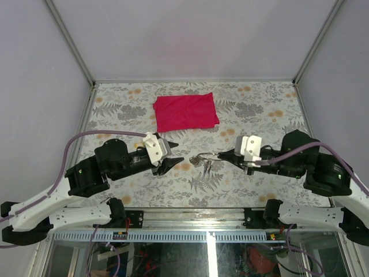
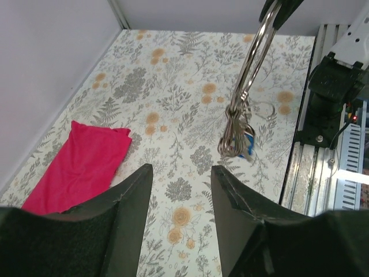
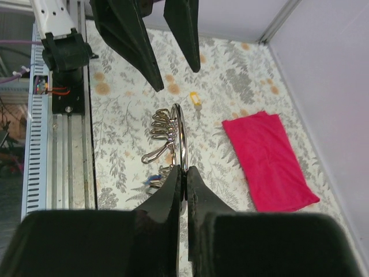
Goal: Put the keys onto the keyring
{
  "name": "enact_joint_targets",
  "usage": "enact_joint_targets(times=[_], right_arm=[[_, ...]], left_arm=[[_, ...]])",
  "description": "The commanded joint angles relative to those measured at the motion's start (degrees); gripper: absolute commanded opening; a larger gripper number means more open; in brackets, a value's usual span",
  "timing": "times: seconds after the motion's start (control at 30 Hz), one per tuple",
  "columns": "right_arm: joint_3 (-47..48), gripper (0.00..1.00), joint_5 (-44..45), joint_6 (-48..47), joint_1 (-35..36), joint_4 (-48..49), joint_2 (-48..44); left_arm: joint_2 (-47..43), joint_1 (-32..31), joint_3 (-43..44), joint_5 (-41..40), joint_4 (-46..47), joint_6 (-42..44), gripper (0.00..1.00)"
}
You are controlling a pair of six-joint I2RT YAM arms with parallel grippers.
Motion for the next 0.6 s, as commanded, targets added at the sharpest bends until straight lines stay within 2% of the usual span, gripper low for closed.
enact_joint_targets(times=[0.0, 0.17, 0.3, 0.57], right_arm=[[0.58, 0.00, -0.33, -3.31, 0.09, 7.30, -2.00], [-3.32, 0.00, -0.21, -4.66, 0.11, 14.37, -5.28], [-7.29, 0.00, -0.19, -3.17, 0.10, 21.71, -7.99], [-8.71, 0.00, -0.64, -0.04, 0.11, 27.10, -9.68]], left_arm=[[-2.75, 0.10, -1.65, 1.46, 8.22, -2.12, 0.47], [-4.06, 0.14, -3.64, 1.64, 10.83, -3.92, 0.47], [-5.06, 0.12, -6.09, 4.20, 16.50, -6.29, 0.47], [-6.46, 0.10, -10.58, 10.10, 27.53, -10.43, 0.47]])
